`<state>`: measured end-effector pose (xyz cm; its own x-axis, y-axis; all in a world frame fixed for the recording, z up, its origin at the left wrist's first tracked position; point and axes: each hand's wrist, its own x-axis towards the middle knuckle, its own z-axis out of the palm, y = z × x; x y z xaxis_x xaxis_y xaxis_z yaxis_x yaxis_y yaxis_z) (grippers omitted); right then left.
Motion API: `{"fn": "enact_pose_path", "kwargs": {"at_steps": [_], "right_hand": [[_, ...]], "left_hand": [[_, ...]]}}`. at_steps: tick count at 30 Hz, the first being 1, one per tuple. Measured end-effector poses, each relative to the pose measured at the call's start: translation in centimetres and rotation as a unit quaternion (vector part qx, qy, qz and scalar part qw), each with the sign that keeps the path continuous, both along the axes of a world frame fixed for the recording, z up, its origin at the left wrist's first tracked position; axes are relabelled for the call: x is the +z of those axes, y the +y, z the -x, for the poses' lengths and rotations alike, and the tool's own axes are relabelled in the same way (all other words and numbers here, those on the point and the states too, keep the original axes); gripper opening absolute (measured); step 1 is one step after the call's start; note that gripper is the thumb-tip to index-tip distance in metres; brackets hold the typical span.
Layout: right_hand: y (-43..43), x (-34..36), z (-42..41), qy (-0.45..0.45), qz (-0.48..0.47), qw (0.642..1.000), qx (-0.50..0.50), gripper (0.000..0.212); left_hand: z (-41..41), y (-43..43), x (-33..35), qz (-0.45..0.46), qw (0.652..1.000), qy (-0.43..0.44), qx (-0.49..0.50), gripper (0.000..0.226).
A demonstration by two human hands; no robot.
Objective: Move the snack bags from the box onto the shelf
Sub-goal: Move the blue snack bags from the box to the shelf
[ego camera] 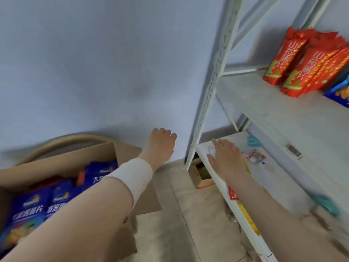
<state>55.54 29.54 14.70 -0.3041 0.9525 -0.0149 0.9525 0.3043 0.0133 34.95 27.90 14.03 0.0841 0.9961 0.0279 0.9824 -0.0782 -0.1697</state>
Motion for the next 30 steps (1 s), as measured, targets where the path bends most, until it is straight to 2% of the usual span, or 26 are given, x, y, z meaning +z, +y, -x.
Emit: {"fn": "enact_pose_path", "kwargs": {"at_steps": [5, 8, 12, 15, 19, 23, 25, 28, 30], "right_hand": [[-8.6, -6.7, 13.7, 0.010, 0.060, 0.992, 0.109, 0.049], [-14.5, -10.2, 20.7, -0.031, 0.109, 0.982, 0.153, 0.047], [-19.8, -14.2, 26.9, -0.011, 0.164, 0.972, 0.166, 0.054], [-21.9, -16.8, 29.6, -0.033, 0.207, 0.964, 0.164, 0.054], [-20.8, -19.5, 31.8, -0.050, 0.263, 0.956, 0.120, 0.057], [-16.6, -23.0, 34.1, -0.021, 0.304, 0.950, 0.061, 0.059], [-14.0, -25.3, 35.3, 0.011, 0.329, 0.944, 0.014, 0.059], [-10.7, -28.9, 36.9, 0.043, 0.354, 0.932, -0.072, 0.061], [-9.3, -31.1, 38.0, 0.042, 0.350, 0.931, -0.099, 0.061]], "left_hand": [[12.6, -12.9, -6.3, 0.088, 0.992, 0.000, 0.087, 0.036], [19.3, -20.7, -10.2, 0.127, 0.977, -0.041, 0.167, 0.036], [26.1, -27.9, -14.2, 0.166, 0.954, -0.069, 0.240, 0.034], [29.2, -31.1, -16.7, 0.190, 0.927, -0.105, 0.306, 0.034], [32.4, -32.1, -19.6, 0.217, 0.883, -0.171, 0.379, 0.037], [36.0, -31.3, -22.7, 0.220, 0.832, -0.233, 0.452, 0.045], [38.2, -30.4, -25.0, 0.200, 0.794, -0.273, 0.506, 0.046], [41.3, -29.3, -28.6, 0.182, 0.712, -0.338, 0.588, 0.062], [42.8, -28.7, -30.8, 0.181, 0.689, -0.343, 0.612, 0.065]]}}
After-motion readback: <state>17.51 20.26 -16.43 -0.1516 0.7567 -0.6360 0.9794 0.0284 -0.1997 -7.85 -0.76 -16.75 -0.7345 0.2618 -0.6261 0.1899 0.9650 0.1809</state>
